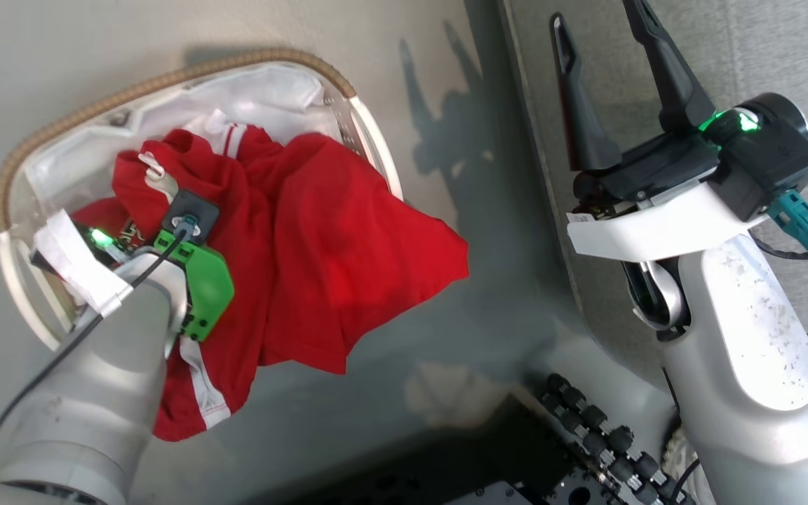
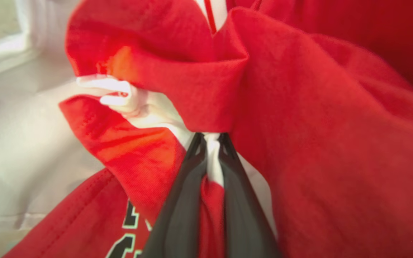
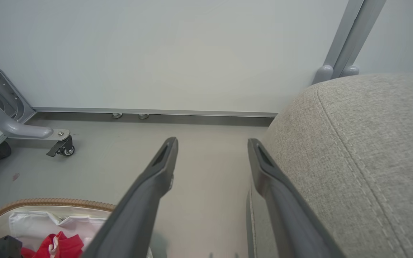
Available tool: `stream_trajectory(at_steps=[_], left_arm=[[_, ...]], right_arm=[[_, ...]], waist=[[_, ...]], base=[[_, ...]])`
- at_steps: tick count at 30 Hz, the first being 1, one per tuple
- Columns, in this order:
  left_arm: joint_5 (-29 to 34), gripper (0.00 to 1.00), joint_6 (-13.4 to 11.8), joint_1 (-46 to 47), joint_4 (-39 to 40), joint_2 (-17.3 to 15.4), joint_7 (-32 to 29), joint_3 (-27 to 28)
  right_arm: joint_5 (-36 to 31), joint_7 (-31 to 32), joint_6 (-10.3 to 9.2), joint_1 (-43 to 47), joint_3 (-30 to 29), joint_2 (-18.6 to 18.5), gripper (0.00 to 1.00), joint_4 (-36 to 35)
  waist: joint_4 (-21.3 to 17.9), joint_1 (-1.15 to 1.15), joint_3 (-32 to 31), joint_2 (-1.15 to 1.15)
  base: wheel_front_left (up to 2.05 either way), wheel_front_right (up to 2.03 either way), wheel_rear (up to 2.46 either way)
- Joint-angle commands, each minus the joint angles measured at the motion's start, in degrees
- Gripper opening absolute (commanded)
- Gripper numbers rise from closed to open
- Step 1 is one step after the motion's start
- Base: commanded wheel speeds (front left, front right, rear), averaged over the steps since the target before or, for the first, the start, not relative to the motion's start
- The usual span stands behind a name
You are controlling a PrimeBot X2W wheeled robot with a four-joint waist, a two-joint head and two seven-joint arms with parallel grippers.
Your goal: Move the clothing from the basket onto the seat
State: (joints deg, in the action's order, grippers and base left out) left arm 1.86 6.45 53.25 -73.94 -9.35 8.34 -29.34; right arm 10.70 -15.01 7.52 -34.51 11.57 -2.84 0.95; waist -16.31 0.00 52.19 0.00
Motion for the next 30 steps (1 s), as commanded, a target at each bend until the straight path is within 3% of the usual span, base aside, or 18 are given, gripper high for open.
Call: stream_trajectory(at_steps=[1, 17, 30], left_arm=[[-1.0, 0.00, -0.5, -1.6, 0.0, 0.7, 0.9, 0.6], [-8.4, 0.00, -1.9, -12.2, 2.9, 6.1, 6.9, 3.4], [-12.6, 0.00, -2.8, -23.0, 19.6, 6.4, 6.9, 3.4]], right_arm=[[-0.7, -0.3, -0.06, 1.3, -0.4, -0.2, 1.00, 0.7], [-4.3, -0.3, -0.06, 10.4, -2.9, -0.2, 1.00, 6.5], [-4.7, -0.3, -0.06, 17.3, -3.5, -0.2, 1.00, 9.0]], waist=[[1.2, 0.00, -5.2, 0.00], [7.6, 0.00, -24.9, 0.00], [10.2, 0.00, -35.6, 0.00]], base=[[0.00, 0.00, 0.00], [0.00, 0.00, 0.00], [0.00, 0.00, 0.00]])
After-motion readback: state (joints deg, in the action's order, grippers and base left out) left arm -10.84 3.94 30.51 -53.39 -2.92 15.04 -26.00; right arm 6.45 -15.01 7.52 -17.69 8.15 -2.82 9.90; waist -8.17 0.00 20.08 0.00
